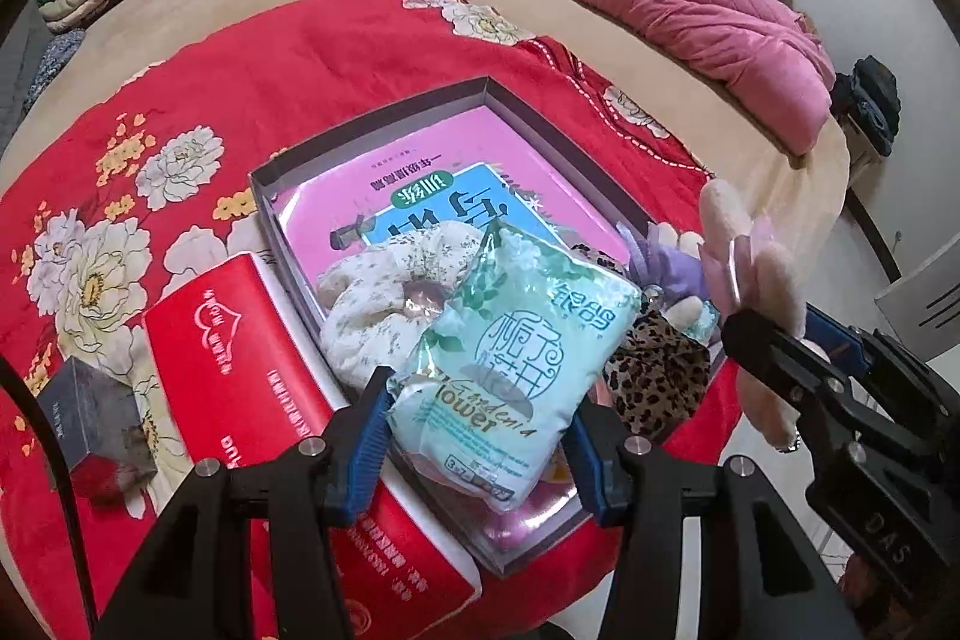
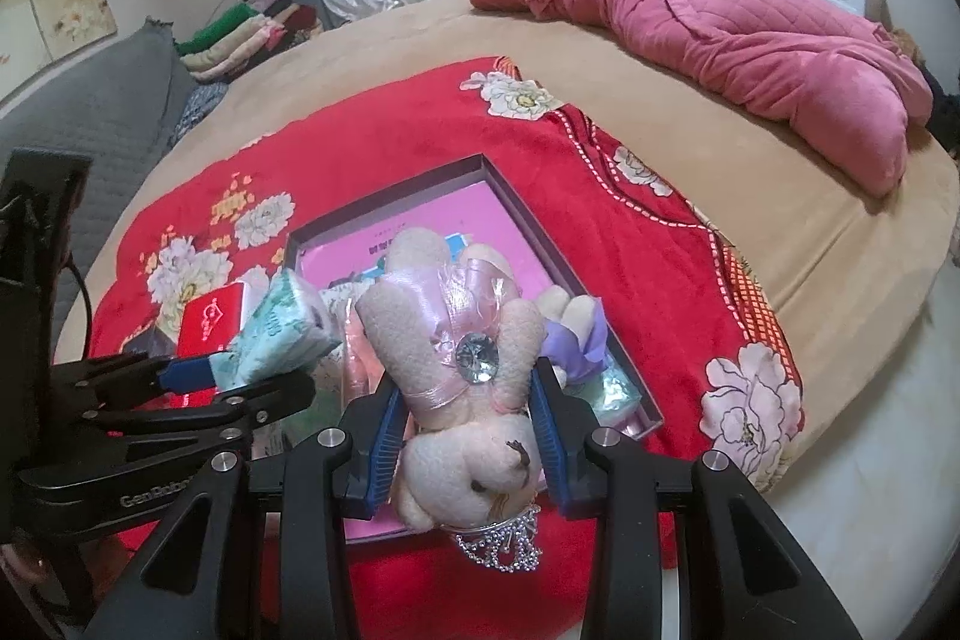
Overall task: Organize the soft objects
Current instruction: 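Carry the soap packet and plush bunny over the grey tray with both tools, then lower both items into the tray and open both tools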
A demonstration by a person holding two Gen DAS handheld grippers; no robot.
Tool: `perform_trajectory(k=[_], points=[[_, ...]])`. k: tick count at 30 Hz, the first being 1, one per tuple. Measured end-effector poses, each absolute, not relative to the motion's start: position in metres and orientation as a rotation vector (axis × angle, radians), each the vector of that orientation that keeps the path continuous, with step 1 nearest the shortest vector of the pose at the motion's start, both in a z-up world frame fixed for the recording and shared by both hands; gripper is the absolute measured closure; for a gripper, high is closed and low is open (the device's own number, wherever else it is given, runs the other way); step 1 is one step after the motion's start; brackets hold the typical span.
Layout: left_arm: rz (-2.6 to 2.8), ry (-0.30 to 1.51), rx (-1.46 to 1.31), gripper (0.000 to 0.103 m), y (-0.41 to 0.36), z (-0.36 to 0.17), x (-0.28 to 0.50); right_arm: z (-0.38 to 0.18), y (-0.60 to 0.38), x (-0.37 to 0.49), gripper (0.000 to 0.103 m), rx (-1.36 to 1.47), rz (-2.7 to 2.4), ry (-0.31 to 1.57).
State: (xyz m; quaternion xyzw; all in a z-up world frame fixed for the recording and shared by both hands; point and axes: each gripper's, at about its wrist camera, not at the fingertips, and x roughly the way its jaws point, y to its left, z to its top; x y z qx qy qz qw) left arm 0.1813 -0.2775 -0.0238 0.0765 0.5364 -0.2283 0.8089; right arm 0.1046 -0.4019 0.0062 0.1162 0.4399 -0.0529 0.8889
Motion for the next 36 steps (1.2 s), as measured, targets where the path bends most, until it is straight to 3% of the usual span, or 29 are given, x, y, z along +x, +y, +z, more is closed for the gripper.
perform_trajectory(k=[20,36], points=[[-0.460,1.201,0.168,0.050,-0.279,-0.050,0.203,-0.025,-0.387,0.140,0.062,0.175,-0.063,0.990],[-0.454,1.207,0.164,0.049,-0.274,-0.050,0.203,-0.041,-0.397,0.144,0.054,0.262,-0.021,1.014]])
